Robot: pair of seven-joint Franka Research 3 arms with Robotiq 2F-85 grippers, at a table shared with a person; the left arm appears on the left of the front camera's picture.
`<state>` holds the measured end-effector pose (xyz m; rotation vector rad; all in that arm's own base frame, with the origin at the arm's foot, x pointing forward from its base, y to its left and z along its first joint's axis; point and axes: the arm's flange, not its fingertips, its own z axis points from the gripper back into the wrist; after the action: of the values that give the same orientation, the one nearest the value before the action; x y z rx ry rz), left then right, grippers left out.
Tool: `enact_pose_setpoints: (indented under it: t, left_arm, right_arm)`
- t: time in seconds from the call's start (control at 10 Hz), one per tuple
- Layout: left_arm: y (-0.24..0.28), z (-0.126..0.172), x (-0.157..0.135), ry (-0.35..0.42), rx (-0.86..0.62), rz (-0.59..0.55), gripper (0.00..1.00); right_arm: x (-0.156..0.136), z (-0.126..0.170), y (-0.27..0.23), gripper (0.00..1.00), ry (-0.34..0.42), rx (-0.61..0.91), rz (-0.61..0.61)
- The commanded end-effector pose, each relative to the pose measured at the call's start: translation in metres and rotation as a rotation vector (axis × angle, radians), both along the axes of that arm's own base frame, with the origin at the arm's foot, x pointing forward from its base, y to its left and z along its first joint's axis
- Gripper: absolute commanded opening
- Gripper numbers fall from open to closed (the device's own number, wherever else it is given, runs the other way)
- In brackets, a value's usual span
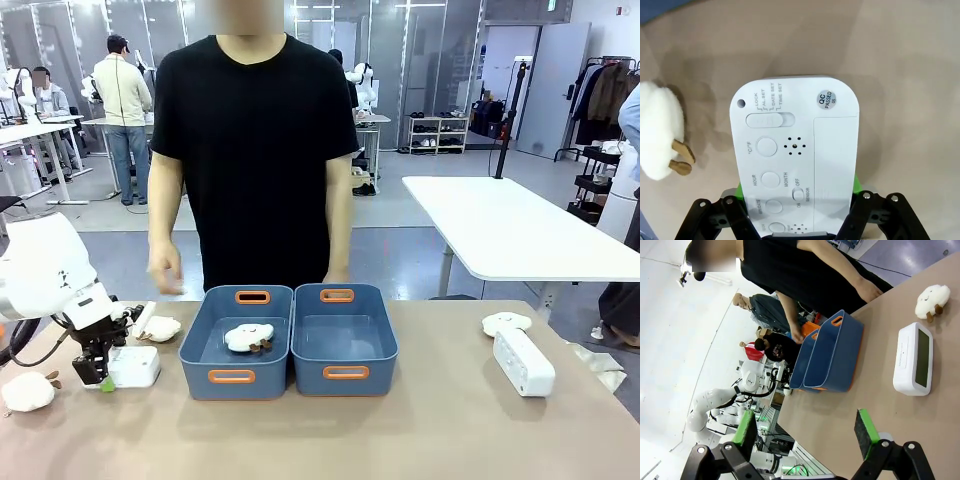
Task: Sort the digital clocks into the basket.
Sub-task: Pick up the Digital clock from the table and place it into the empty Plastic storage basket.
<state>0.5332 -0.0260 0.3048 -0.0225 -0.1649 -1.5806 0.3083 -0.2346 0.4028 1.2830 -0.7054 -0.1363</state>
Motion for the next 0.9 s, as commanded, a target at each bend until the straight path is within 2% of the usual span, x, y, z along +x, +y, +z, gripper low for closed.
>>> enact_pose_setpoints:
  t: [0.0, 0.1, 0.2, 0.8]
  left_arm:
    - [0.0001, 0.006, -0.0026, 0.003, 0.009, 0.017, 0.2]
    - [0.0018, 0.0085, -0.0054, 0.048, 0.033, -0.039, 0.2]
    - [0.0004, 0.0004, 0.0, 0.0, 0.0, 0.003, 0.2]
    - [0.0004, 0.0004, 0.0, 0.0, 0.0, 0.003, 0.2]
  right_arm:
    - [-0.0009, 0.0011, 0.0005, 1.0, -0.007, 0.008, 0.001]
    - [-0.0009, 0.0011, 0.0005, 1.0, -0.007, 0.008, 0.001]
    - [-0.0009, 0.0011, 0.0005, 1.0, -0.007, 0.008, 0.001]
    - [-0.0009, 0.0011, 0.0005, 1.0, -0.007, 0.008, 0.001]
